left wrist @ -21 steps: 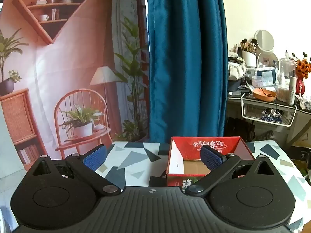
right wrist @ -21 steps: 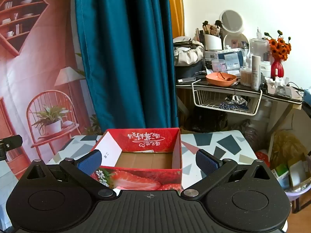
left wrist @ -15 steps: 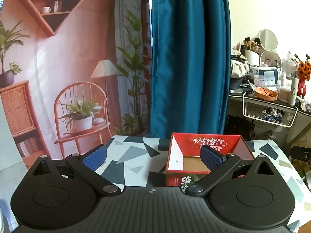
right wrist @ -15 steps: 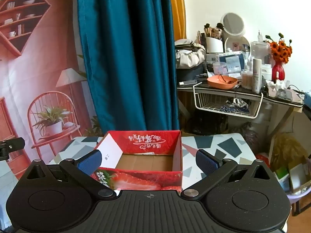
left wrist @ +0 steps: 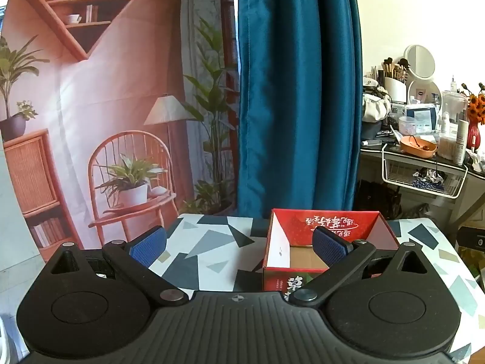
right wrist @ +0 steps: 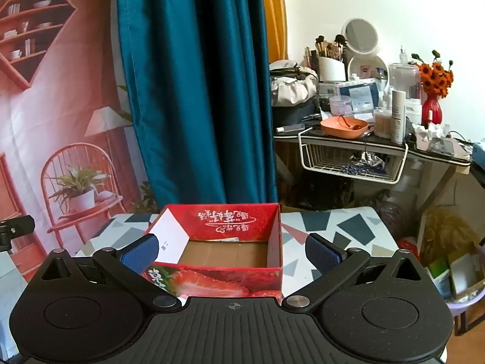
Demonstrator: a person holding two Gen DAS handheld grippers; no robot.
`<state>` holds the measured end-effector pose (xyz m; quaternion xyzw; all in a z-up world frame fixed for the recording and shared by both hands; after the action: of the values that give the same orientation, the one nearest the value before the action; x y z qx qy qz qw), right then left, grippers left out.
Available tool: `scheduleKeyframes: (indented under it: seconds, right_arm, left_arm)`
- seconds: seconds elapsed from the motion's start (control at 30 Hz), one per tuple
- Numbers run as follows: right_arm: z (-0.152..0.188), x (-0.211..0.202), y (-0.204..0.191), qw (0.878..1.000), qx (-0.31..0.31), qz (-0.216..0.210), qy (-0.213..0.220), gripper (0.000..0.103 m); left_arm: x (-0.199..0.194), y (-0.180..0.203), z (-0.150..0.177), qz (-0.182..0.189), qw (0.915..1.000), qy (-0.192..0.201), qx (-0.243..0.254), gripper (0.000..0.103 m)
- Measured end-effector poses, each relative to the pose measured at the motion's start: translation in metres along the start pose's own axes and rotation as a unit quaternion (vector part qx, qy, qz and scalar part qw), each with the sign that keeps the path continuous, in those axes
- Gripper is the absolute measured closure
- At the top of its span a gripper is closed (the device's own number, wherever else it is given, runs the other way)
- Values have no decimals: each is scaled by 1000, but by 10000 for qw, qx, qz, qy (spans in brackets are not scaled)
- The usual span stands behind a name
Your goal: Organize rigid objects
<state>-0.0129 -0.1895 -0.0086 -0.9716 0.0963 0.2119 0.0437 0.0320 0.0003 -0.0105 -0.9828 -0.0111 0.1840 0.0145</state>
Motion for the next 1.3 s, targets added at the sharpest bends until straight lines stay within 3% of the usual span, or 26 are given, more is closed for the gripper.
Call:
scheduleKeyframes:
  seconds: [0.43,1.3]
  right_arm:
    - [3,5,5,9999,88,24,-63,0]
    - [1,-3,7,9992,317,50,220,0]
  left_arm:
    - [6,0,0,-108,9999,-35,-58,0]
    - [-1,-4,-2,-141,9998,113,-89,0]
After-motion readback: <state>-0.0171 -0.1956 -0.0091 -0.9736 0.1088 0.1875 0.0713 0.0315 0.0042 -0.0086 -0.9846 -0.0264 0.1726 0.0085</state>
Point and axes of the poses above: each gripper's, at about its wrist camera, not at the fingertips, and x roughly the way its jaws point, y to its right, z to its underside, the point moved 3 cm from there along x, roughly the way its jaws point, and after that the axes turned 4 degrees about -x, right-handed, at the moved point
